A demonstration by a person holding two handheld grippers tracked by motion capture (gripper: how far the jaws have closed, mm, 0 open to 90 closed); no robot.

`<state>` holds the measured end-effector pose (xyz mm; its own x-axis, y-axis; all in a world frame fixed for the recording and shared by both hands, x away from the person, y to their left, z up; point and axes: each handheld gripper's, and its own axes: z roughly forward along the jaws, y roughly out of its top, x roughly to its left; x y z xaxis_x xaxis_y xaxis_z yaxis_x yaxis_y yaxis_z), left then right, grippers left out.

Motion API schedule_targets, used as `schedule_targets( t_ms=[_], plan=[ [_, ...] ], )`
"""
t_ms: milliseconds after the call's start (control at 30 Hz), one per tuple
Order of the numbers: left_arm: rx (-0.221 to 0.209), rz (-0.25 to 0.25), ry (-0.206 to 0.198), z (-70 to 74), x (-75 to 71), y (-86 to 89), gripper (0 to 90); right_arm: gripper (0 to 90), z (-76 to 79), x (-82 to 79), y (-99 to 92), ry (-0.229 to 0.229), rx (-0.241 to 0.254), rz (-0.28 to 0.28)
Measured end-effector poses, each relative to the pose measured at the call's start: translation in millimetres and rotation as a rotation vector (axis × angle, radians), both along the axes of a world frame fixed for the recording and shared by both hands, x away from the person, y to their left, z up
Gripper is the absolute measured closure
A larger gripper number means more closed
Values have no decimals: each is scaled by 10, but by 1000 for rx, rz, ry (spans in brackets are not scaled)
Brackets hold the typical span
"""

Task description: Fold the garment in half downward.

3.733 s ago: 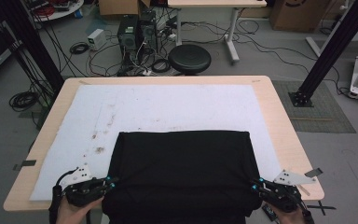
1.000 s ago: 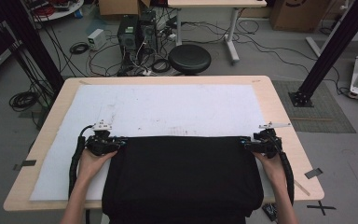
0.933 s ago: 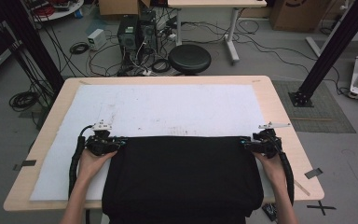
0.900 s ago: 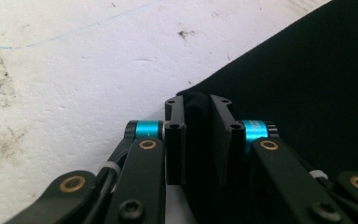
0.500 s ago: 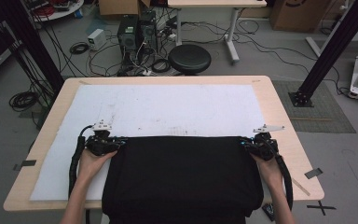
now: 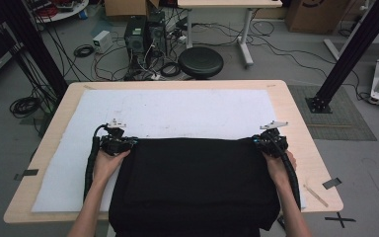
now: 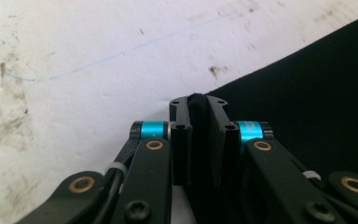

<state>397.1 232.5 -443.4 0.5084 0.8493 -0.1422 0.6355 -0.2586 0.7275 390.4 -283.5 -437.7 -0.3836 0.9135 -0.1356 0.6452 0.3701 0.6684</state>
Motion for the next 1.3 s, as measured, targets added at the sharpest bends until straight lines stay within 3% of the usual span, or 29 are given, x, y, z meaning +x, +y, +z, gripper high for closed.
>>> schedule_targets(
  t_ms=[100, 167, 300, 400, 500, 567, 633, 667, 733, 767, 800, 867, 1000, 1133, 1167, 1233, 1267, 1300],
  plan=[
    [-10, 4, 10, 2, 37, 5, 803, 822, 7, 71, -6, 8, -1, -6],
    [-4, 12, 13, 9, 150, -17, 803, 822, 11, 162, -7, 21, 2, -19],
    [-70, 22, 24, -28, 212, 36, 804, 821, 12, 257, 12, 23, -6, -30],
    [-48, 19, 35, -7, 286, 31, 804, 820, 6, 320, 11, 17, -11, -26],
    [-33, 26, 30, 0, 333, 15, 806, 820, 6, 334, 15, 27, 1, -38],
    [-73, 43, 16, -39, 378, 37, 806, 819, 10, 419, 25, 26, -10, -38],
    [-73, 43, 16, -39, 378, 37, 807, 819, 13, 454, 27, 22, -21, -31],
    [-89, 57, -3, -64, 407, 52, 807, 819, 13, 454, 27, 22, -21, -31],
    [-94, 65, 6, -58, 453, 51, 808, 818, 17, 593, 38, 30, -14, -37],
    [-56, 60, 16, -26, 509, 32, 808, 818, 21, 640, 46, 40, -8, -41],
    [-56, 60, 16, -26, 509, 32, 808, 818, 21, 640, 46, 40, -8, -41],
    [-13, 60, 5, -7, 583, -10, 808, 817, 19, 705, 49, 32, -15, -44],
    [-34, 82, 21, -7, 693, -14, 807, 812, 11, 793, 49, 30, -16, -51],
    [-44, 95, 6, -27, 683, -17, 804, 798, 3, 824, 34, 30, 10, -61],
    [-31, 90, 3, -21, 677, -15, 765, 728, 9, 808, 34, 25, -4, -66],
    [-5, 99, 3, 2, 647, -20, 724, 690, 15, 795, 41, 30, -11, -74],
    [-9, 100, 7, 10, 630, -21, 572, 574, 55, 748, 35, 25, -27, -75],
    [-7, 92, 9, 25, 609, -20, 532, 531, 79, 725, 24, 20, -16, -66]
  ],
)
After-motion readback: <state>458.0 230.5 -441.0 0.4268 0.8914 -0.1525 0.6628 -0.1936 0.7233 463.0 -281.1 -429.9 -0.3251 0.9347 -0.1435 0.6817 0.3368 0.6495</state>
